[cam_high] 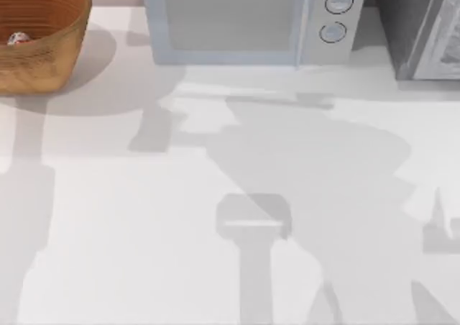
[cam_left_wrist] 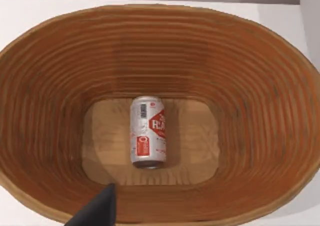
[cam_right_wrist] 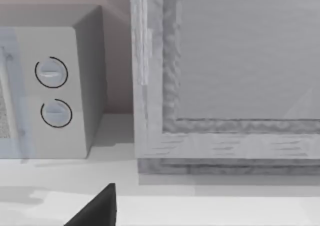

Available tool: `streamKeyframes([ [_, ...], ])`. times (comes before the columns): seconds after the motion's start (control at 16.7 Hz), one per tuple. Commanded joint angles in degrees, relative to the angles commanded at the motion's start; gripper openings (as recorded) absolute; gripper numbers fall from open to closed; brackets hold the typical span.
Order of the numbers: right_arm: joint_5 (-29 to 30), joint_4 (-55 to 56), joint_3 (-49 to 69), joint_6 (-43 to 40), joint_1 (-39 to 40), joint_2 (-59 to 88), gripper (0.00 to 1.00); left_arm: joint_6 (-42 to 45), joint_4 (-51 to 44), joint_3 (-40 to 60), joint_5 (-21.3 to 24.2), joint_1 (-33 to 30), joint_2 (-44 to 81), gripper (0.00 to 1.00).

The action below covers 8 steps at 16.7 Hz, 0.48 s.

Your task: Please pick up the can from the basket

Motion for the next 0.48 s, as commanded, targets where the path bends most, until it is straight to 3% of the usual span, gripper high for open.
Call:
streamKeyframes([
  [0.48, 0.0, 0.0, 0.0, 0.0, 0.0, 0.0, 1.00, 2.2, -20.4, 41.8, 4.1, 2.3, 40.6, 1.00],
])
